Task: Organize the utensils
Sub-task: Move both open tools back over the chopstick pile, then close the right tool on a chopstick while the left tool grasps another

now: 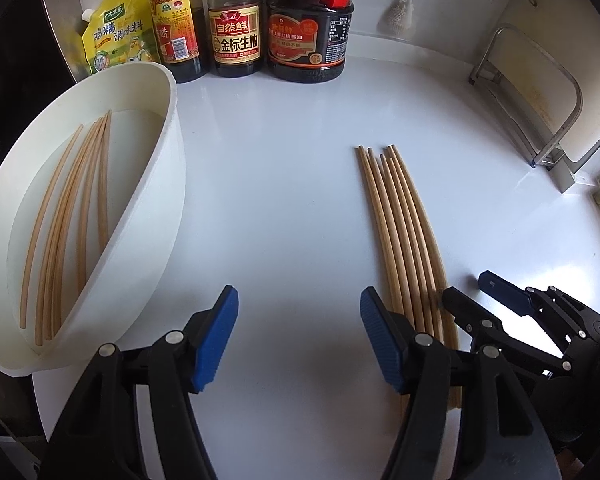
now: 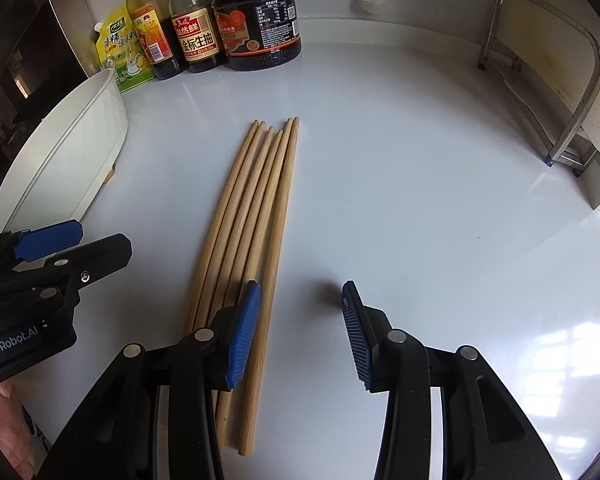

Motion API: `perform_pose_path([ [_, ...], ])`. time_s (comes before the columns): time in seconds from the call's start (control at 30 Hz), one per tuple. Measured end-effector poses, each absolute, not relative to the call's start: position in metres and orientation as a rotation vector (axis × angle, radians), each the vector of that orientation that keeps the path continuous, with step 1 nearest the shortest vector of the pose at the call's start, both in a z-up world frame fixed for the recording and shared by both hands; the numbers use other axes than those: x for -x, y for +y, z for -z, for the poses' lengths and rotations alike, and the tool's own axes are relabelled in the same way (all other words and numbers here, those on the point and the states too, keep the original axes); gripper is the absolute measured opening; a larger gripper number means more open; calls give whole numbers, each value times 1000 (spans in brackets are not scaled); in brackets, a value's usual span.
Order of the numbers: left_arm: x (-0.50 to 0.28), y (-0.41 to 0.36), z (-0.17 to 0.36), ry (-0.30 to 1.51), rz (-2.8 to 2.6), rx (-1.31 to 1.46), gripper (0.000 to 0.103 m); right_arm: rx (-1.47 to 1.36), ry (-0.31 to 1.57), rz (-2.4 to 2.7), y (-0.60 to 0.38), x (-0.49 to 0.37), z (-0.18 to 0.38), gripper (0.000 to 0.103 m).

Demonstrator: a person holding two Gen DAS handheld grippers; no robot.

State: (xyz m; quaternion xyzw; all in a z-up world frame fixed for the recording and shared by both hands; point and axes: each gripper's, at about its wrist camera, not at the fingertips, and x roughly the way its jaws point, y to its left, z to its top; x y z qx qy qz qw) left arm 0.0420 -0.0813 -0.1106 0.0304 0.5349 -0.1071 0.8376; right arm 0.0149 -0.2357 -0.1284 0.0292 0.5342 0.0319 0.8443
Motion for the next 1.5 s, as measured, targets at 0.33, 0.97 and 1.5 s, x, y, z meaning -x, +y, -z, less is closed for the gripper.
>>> perform_pose_path([
  [0.33,-41,-102,127,1164,279,-70,63,-66,1121,-29,-261,-13,127,40],
  [0.97,-41,-112,143,1180,258,-104,68,-81,1117,-43,-267,-11,126,40],
  [1.5,-58,-120,141,1141,230,-116,45,49,1085,-77,-251,-25,131,38],
])
